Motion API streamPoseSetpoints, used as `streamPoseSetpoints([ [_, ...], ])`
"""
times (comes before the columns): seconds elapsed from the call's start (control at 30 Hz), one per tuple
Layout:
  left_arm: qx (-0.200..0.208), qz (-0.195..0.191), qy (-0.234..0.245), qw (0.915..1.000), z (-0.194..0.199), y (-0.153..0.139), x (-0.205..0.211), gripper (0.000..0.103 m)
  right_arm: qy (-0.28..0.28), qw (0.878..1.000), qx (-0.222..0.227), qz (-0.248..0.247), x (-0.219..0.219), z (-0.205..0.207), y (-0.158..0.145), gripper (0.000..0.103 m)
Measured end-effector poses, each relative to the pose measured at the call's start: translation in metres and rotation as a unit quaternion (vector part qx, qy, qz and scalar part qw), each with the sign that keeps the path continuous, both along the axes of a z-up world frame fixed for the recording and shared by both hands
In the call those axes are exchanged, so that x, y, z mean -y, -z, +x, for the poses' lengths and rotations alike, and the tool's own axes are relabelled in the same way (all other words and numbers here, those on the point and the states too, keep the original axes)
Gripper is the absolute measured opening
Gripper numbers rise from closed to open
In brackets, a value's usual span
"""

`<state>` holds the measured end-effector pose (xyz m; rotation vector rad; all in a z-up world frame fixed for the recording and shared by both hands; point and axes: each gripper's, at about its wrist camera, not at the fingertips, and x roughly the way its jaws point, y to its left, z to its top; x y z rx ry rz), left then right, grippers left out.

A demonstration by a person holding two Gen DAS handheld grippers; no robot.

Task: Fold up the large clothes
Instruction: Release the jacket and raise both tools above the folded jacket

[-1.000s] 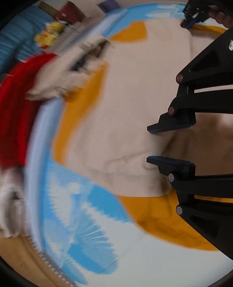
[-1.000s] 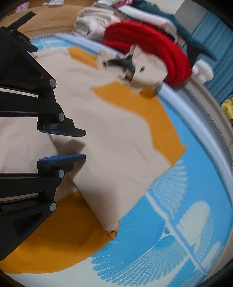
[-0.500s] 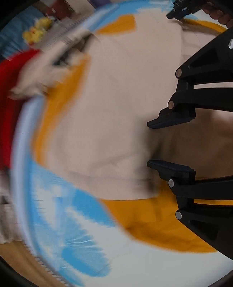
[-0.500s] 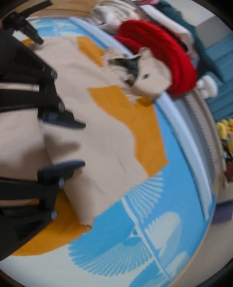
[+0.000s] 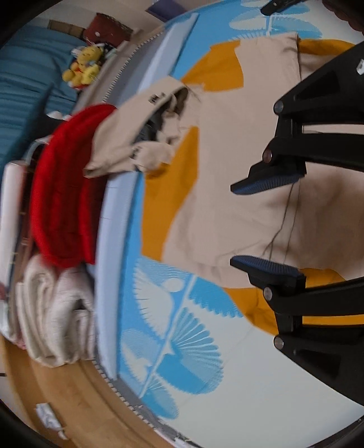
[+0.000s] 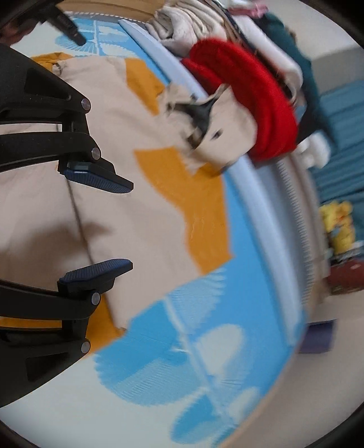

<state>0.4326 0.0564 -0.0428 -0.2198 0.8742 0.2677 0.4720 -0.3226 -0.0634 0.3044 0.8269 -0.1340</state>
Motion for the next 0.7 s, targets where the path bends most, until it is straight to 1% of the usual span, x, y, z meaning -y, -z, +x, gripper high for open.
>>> streamPoseSetpoints([
  [0.03, 0.010, 0.005, 0.004, 0.9999, -0.001, -0.005, 0.006, 0.050, -0.003, 1.000, 0.016, -0.008, -0.003, -0.003, -0.009, 0.050],
  [0.13, 0.036, 0.024, 0.023, 0.9988, -0.011, -0.020, 0.016, 0.056, -0.016, 0.998, 0.054, -0.028, -0.010, -0.014, -0.031, 0.050],
  [0.23, 0.052, 0.029, 0.033, 0.9977, -0.017, -0.027, 0.023, 0.057, -0.036, 0.996, 0.067, -0.047, -0.021, -0.018, -0.041, 0.050],
  [0.33, 0.065, 0.042, 0.042, 0.9961, -0.019, -0.030, 0.029, 0.057, -0.050, 0.995, 0.069, -0.049, -0.026, -0.021, -0.046, 0.050],
  [0.47, 0.064, 0.040, 0.050, 0.9959, -0.017, -0.029, 0.031, 0.057, -0.057, 0.995, 0.065, -0.056, -0.030, -0.023, -0.045, 0.050],
  [0.6, 0.056, 0.043, 0.059, 0.9957, -0.016, -0.027, 0.036, 0.057, -0.060, 0.996, 0.056, -0.045, -0.028, -0.025, -0.041, 0.050],
  [0.7, 0.048, 0.046, 0.060, 0.9960, -0.015, -0.023, 0.039, 0.057, -0.065, 0.994, 0.069, -0.061, -0.030, -0.030, -0.046, 0.050],
])
